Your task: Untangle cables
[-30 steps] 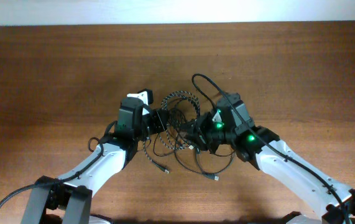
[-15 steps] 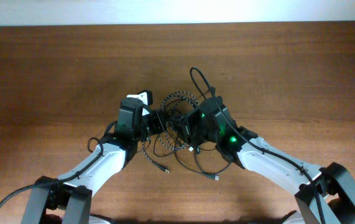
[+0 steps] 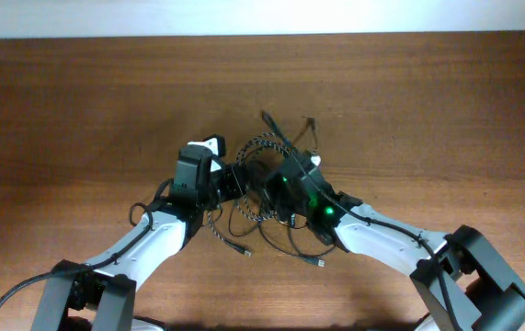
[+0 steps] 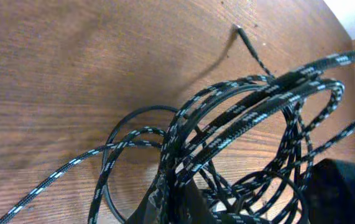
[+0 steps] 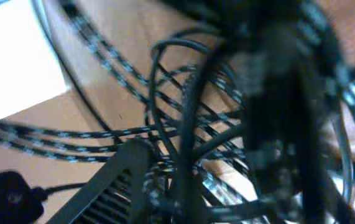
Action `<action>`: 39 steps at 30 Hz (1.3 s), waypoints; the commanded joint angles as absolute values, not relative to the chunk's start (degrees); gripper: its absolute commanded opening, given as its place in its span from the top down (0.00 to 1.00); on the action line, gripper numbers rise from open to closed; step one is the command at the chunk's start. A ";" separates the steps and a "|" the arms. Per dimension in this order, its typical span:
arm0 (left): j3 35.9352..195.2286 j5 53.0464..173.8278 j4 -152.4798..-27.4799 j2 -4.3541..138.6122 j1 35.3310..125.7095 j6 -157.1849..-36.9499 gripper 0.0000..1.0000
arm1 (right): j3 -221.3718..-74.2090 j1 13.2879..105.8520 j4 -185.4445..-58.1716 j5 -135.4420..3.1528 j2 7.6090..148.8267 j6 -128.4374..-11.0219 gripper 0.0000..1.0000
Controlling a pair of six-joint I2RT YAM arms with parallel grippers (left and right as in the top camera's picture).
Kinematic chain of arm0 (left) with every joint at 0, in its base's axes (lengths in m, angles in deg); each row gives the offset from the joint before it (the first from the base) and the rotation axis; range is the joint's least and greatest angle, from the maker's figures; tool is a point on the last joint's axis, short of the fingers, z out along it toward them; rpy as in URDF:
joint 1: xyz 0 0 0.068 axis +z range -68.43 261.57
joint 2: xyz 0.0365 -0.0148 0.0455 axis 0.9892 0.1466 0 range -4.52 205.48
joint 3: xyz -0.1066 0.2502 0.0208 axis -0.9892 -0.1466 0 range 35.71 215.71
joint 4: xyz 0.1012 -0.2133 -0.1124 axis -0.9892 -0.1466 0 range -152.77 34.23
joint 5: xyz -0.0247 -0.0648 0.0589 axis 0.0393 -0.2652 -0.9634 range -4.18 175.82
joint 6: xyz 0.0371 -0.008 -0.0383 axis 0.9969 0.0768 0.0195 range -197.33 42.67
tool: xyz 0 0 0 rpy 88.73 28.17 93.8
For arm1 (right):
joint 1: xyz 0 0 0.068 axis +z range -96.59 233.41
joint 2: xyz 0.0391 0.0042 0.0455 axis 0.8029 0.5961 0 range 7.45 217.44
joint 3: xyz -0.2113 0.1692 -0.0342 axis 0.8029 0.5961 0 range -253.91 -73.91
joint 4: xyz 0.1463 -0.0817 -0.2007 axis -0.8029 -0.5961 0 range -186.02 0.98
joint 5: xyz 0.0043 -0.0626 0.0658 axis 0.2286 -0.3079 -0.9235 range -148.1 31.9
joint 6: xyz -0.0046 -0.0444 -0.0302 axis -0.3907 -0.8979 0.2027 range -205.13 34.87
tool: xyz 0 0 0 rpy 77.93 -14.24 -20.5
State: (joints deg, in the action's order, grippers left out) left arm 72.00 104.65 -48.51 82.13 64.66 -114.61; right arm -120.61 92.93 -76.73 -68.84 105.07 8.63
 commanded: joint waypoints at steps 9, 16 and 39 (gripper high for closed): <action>72.50 91.38 -73.20 81.72 71.35 -146.32 0.07 | -120.98 86.71 -109.14 -67.49 57.79 -48.97 0.96; 72.50 133.31 -31.00 81.72 61.65 -129.08 0.01 | -120.96 86.75 -107.42 -74.42 60.87 -48.68 0.96; 72.52 142.90 -44.73 82.16 86.65 -125.62 0.19 | -120.98 69.00 -96.18 -96.45 60.66 -52.40 0.95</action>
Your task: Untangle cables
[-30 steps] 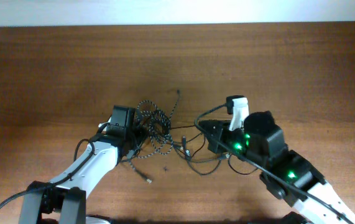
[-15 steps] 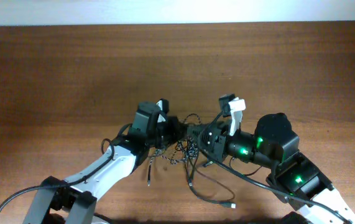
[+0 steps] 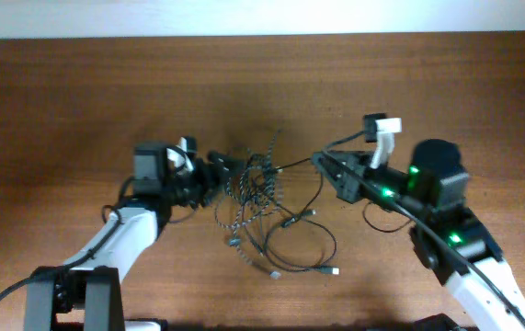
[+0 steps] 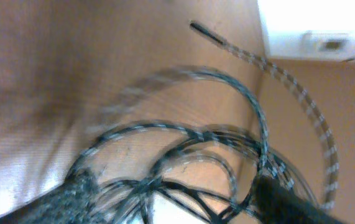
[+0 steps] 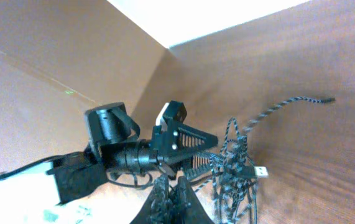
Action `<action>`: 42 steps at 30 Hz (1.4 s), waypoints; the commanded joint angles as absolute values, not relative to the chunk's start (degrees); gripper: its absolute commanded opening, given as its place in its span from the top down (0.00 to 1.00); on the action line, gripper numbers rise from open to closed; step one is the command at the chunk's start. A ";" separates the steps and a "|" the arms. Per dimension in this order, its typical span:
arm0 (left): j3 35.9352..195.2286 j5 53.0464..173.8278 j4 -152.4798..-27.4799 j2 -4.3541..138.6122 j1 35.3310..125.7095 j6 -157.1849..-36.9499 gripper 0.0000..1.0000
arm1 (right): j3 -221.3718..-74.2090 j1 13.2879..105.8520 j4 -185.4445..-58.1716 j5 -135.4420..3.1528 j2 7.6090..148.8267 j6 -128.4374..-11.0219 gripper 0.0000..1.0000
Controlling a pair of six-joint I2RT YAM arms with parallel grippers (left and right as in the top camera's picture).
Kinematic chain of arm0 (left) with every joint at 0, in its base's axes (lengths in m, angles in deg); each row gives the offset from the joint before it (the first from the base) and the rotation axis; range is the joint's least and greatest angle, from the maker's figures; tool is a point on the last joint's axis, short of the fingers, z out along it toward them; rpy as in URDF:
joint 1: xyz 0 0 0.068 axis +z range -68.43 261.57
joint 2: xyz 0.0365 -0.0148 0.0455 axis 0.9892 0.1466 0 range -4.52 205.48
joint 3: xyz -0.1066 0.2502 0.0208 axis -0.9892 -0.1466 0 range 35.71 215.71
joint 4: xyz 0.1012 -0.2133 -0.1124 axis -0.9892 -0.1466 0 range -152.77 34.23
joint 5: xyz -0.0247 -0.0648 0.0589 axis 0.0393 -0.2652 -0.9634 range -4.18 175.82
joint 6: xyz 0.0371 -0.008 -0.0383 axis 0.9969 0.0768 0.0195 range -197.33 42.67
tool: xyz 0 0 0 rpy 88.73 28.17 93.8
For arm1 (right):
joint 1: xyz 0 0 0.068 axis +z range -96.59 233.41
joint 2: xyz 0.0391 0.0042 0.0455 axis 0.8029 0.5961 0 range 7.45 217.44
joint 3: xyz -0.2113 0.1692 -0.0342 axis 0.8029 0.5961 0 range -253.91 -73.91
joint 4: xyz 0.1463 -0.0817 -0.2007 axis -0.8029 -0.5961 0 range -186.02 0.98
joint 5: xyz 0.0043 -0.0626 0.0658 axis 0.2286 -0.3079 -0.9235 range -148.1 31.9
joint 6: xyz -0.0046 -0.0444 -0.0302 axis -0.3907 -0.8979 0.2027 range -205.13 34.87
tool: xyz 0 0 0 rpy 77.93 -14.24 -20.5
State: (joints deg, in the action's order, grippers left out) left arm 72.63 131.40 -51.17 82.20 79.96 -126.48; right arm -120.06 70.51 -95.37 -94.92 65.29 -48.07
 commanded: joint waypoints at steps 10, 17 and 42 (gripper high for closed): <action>72.50 121.79 -63.87 82.16 69.71 -117.75 0.01 | -120.96 69.13 -127.11 -68.30 67.37 -53.77 0.37; 72.50 116.39 -69.36 82.16 69.71 -117.78 0.01 | -128.15 69.09 -139.76 -46.75 76.68 -65.47 0.38; 72.50 116.39 -55.13 82.16 67.40 -132.20 0.01 | -128.37 73.29 -105.45 -127.55 71.65 -77.38 0.96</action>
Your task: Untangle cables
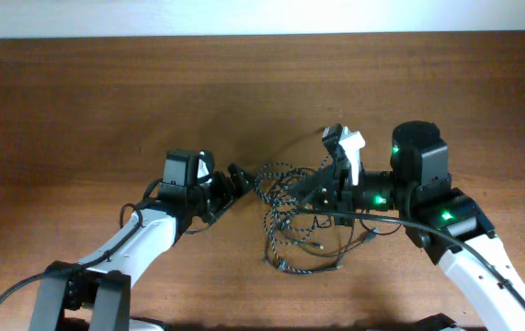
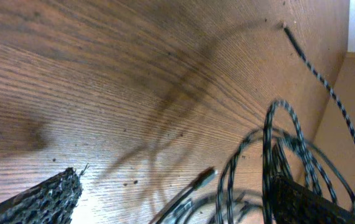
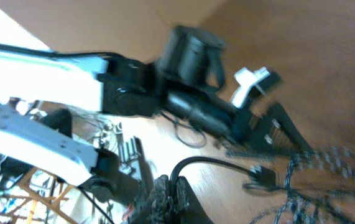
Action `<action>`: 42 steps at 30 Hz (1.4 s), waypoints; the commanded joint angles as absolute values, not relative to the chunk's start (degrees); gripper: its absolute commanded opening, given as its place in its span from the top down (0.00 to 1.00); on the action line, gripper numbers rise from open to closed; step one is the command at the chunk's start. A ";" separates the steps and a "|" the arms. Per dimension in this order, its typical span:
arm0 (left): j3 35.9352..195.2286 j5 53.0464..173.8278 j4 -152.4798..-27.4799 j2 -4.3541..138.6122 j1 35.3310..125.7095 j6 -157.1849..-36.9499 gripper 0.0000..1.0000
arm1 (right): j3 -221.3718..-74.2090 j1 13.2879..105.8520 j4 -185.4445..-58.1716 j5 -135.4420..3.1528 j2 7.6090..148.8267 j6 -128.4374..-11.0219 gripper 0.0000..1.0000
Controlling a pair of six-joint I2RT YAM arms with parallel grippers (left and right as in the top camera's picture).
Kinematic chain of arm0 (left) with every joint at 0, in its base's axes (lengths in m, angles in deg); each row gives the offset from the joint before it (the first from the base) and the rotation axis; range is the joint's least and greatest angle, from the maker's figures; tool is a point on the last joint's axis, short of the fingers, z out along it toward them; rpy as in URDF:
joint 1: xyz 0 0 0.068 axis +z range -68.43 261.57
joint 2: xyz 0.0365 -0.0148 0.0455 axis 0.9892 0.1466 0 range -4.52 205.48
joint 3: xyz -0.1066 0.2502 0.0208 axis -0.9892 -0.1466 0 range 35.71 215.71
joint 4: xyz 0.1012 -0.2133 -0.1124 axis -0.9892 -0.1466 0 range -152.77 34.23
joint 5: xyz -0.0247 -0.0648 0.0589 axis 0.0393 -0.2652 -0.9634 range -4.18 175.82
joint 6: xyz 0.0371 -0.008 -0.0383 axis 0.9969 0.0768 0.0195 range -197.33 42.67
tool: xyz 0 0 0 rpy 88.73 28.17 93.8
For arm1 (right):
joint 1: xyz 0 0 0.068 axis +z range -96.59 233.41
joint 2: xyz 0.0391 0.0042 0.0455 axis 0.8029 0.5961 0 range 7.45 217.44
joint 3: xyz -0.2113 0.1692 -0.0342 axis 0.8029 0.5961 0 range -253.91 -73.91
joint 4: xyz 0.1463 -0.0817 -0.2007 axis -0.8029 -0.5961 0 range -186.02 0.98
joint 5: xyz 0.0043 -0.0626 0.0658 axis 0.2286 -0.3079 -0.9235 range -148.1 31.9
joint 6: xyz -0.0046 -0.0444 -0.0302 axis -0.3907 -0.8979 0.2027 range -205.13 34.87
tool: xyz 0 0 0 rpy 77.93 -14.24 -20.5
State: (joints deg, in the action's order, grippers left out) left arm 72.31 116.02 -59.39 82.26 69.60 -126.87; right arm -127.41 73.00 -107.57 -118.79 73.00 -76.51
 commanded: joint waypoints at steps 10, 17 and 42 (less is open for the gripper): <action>72.50 107.45 -44.31 82.16 49.36 -130.19 1.00 | -128.37 73.26 -106.19 -122.63 71.65 -77.20 0.96; 72.50 99.38 -53.14 82.16 51.57 -134.76 0.01 | -128.37 73.18 -139.89 -63.75 71.65 -61.66 0.96; 72.52 136.67 -61.45 81.87 86.35 -106.98 0.33 | -128.37 73.26 -131.48 -83.40 73.07 -77.86 0.96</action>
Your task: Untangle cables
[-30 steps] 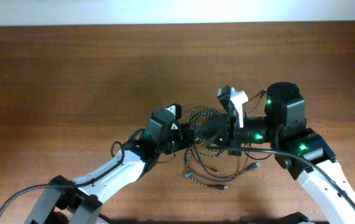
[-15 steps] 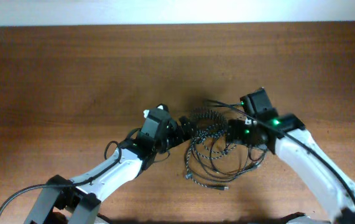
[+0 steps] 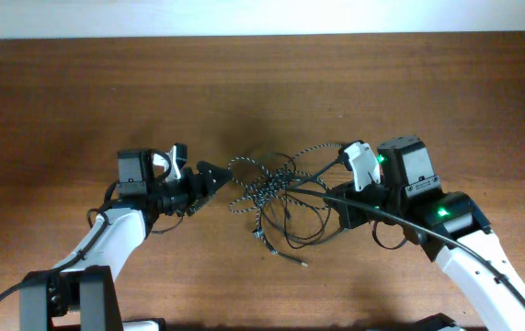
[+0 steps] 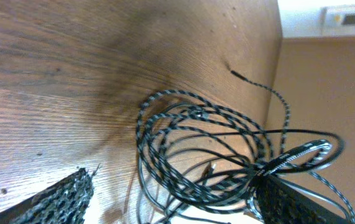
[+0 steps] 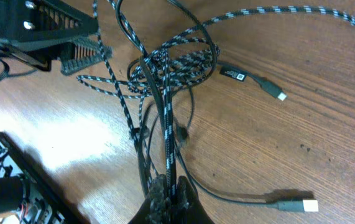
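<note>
A tangle of black and black-and-white braided cables [image 3: 262,188] lies mid-table between the arms; it shows too in the left wrist view [image 4: 208,149] and the right wrist view [image 5: 165,68]. My left gripper [image 3: 209,176] sits at the tangle's left edge and is open. Its fingers stand wide apart [image 4: 171,180], with loops lying near the right one. My right gripper [image 3: 336,198] is at the tangle's right side, shut [image 5: 168,183] on a braided cable strand that runs up into the knot.
Loose cable ends trail out: a silver USB plug [image 5: 308,204], a small plug [image 5: 281,96] and a thin end [image 3: 303,262] toward the front. The brown wooden table [image 3: 427,92] has a pale wall along its far edge.
My left gripper has moved left and is still open. The tangle now lies more spread out between the arms. My right gripper is still shut on a cable, a little lower and to the right.
At first both grippers were deep in the tangle at mid-table. Then they stood far apart, the heap near the left gripper and a cable stretched toward the right one. After that they were close together again, left open. Now they are apart, the tangle looser.
</note>
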Action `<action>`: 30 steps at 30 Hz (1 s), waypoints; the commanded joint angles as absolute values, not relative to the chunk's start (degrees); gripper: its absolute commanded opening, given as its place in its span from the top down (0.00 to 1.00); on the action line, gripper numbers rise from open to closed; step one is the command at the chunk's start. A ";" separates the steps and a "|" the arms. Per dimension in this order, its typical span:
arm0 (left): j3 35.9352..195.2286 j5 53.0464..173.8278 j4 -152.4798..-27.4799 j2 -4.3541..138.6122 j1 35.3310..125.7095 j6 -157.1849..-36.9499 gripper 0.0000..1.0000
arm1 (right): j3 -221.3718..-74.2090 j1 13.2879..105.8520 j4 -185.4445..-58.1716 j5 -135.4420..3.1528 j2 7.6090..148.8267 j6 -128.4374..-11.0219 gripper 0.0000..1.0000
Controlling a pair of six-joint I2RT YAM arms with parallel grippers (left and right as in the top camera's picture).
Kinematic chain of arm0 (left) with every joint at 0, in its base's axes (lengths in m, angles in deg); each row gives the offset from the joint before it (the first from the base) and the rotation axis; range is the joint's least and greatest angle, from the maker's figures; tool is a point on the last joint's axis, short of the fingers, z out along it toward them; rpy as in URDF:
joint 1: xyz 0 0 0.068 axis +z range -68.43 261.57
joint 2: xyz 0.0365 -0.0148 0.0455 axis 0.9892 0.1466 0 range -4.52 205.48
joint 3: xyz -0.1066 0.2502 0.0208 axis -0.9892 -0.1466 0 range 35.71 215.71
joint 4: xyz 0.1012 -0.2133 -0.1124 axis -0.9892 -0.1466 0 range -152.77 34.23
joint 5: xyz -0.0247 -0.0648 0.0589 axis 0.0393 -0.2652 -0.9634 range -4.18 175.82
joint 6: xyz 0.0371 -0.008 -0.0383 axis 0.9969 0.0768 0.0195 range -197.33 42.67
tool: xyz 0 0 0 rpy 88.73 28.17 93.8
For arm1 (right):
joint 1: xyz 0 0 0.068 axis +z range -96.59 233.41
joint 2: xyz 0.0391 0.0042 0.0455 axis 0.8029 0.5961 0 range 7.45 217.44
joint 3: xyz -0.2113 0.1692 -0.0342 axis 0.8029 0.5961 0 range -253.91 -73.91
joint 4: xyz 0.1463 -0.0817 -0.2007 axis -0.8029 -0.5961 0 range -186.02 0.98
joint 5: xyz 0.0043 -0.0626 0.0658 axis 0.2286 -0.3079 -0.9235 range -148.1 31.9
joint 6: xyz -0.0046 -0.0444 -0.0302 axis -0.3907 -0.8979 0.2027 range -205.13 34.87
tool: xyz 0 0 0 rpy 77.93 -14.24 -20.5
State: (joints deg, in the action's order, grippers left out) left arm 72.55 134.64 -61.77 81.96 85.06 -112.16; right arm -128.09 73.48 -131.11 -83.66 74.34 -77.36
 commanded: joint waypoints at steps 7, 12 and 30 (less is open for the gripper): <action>72.52 136.32 -63.96 81.89 71.46 -81.71 0.01 | -128.37 73.26 -130.61 -83.40 75.21 -77.16 0.95; 72.52 110.40 -65.55 75.93 62.98 -86.61 0.00 | -128.35 73.26 -130.63 -83.36 76.02 -77.20 0.95; 72.52 114.70 -54.52 77.17 62.98 -93.82 0.01 | -128.35 73.26 -132.94 -82.94 76.09 -77.25 0.95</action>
State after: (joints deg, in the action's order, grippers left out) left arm 72.41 110.92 -52.33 79.18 62.98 -101.56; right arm -128.06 73.42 -133.23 -83.05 76.28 -77.36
